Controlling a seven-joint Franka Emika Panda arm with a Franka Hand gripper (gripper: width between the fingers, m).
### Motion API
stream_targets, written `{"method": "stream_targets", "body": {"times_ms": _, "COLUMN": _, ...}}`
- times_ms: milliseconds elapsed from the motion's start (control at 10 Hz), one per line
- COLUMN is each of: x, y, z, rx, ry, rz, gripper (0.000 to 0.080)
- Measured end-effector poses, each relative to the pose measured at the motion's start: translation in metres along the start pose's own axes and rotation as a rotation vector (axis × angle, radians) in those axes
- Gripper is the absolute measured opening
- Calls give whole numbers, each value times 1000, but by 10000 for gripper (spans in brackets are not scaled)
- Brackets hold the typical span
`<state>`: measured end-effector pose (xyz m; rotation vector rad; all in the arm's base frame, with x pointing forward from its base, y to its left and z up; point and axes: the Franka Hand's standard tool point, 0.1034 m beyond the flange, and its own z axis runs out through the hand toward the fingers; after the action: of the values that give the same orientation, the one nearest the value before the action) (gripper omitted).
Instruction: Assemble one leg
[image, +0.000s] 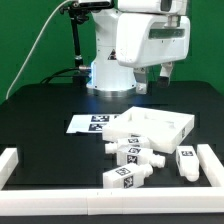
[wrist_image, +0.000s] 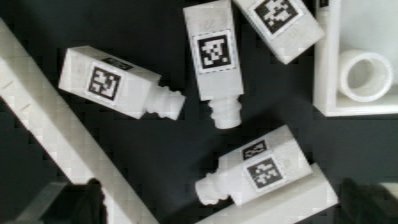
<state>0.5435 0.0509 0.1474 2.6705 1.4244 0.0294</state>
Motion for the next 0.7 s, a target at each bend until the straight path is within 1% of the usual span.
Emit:
{"method": "stream_targets", "body": {"times_ms": 400, "x": 0, "y": 0, "z": 1, "rx": 2, "ry": 0, "rz": 1, "gripper": 650}}
{"method": "stream_targets", "body": {"times_ms": 500, "x": -1, "y": 2, "z": 3, "rx": 10, "ry": -4, "rz": -17, "gripper": 650}}
{"method": "stream_targets", "body": {"times_ms": 600, "x": -1, "y": 17, "z": 10, "rx": 32, "ry": -14, "rz": -33, "gripper": 650}}
{"method": "stream_targets", "body": {"times_ms": 700, "x": 1, "y": 28, "z": 21, "rx": 31, "ry": 3, "rz": -49, "gripper": 650}}
